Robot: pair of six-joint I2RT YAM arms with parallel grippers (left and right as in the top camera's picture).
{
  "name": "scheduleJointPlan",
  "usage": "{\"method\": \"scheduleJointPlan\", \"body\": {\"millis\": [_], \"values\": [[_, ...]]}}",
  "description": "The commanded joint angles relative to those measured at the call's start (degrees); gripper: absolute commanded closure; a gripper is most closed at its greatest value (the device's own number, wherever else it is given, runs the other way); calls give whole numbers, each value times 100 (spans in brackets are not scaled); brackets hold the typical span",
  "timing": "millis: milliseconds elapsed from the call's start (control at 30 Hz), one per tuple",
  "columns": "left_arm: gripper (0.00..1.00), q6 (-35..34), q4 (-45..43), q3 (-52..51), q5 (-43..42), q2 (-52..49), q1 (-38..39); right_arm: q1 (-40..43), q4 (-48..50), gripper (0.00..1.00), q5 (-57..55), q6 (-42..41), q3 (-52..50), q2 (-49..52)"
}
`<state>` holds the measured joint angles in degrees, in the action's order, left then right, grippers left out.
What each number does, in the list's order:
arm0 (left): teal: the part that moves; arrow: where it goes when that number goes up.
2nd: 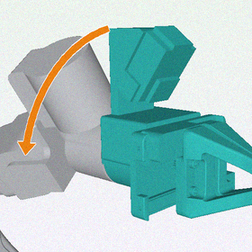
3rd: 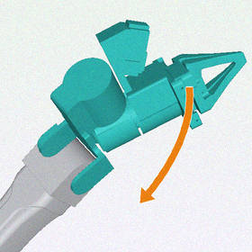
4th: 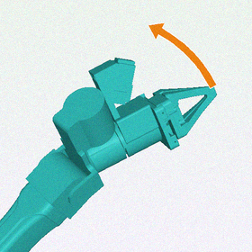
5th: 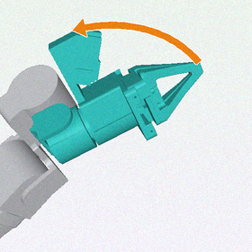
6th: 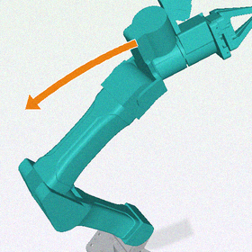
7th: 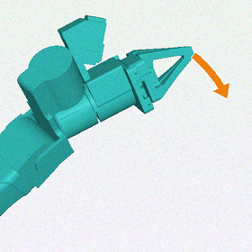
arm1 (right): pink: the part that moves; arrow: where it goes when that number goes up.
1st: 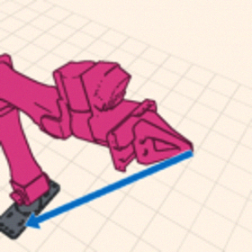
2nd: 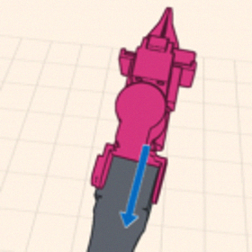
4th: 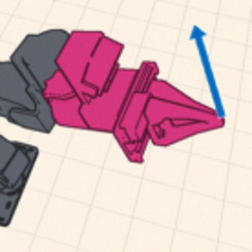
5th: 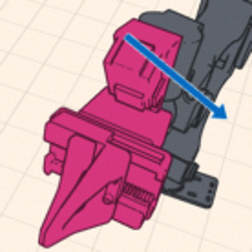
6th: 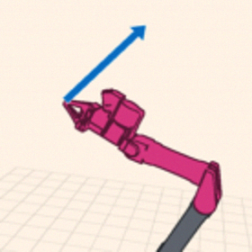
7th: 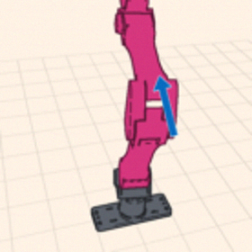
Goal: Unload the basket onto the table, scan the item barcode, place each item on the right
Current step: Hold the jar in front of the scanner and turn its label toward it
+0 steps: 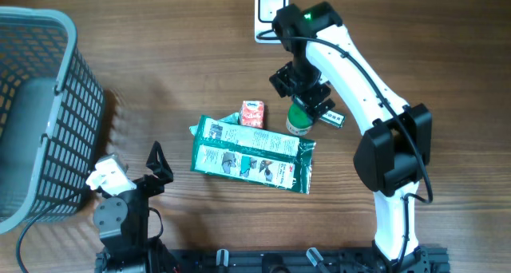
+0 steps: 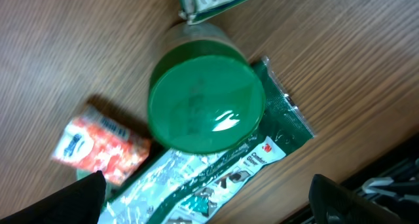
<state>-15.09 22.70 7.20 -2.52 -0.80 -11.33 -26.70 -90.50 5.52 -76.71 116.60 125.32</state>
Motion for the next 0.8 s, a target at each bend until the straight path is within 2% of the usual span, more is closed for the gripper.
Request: {"method": "scheduleJointPlan", "body": {"millis": [0,167,333,367,433,500,633,767], "values": [[0,118,-22,-44,-66,31,-15,50,323,1,-168,-431,-487,-81],[0,118,-22,-44,-66,31,-15,107,1034,0,-247,-413,-1071,-81],[0,120,-22,-44,-66,31,-15,114,2389,0,-236,175,-2035,-81],[0,118,-22,-44,-66,31,-15,111,2413,2,-214,184,-2072,-81],[0,120,-22,-44,-66,31,-15,111,2511,24,-186,476,-2072,-81],[0,118,-24,-44,-68,31,-15,111,2535,32,-133,741,-2072,-81],[0,118,-22,-44,-66,31,-15,111,2535,38,-26,1615,-2063,-83],[0,118,-22,-44,-68,31,-15,111,2485,40,20,2881,-1810,-98]]}}
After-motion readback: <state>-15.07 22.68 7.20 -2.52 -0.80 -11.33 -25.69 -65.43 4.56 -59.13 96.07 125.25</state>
